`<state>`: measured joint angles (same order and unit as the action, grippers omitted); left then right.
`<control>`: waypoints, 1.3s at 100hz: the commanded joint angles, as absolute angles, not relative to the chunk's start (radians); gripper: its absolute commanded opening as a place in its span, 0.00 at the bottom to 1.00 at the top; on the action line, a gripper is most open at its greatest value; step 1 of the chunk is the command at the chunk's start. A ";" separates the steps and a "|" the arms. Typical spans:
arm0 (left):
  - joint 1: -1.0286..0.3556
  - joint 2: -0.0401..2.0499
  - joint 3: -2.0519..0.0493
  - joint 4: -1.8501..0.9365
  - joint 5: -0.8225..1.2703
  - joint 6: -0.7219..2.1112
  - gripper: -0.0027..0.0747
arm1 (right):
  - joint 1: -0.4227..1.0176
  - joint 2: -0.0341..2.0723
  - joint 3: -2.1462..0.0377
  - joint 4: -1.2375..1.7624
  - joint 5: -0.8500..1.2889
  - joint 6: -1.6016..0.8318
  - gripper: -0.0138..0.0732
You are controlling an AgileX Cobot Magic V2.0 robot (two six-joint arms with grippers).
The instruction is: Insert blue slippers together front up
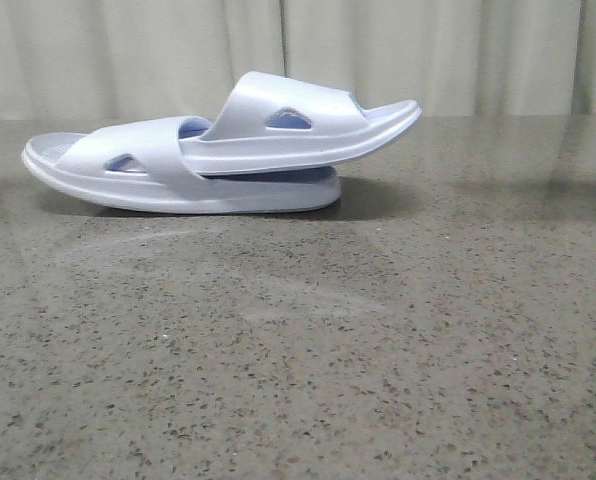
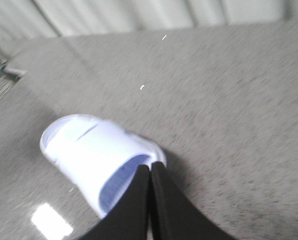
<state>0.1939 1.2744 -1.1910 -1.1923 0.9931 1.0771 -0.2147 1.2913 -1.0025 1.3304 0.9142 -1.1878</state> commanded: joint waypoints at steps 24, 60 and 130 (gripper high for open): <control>0.036 1.062 -1.112 -1.117 0.616 1.108 0.05 | 0.015 0.964 -0.779 1.357 0.374 -1.191 0.07; -0.291 0.694 -0.681 -1.007 0.061 1.108 0.05 | 0.281 0.670 -0.496 1.287 0.058 -1.191 0.07; -0.350 0.463 -0.367 -1.230 -0.049 1.108 0.05 | 0.293 0.483 -0.253 1.379 0.055 -1.191 0.07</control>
<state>-0.3412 0.4600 -0.3427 -1.2129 -0.0159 1.1095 0.2909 0.4871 -0.2258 1.3669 0.0796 -1.1878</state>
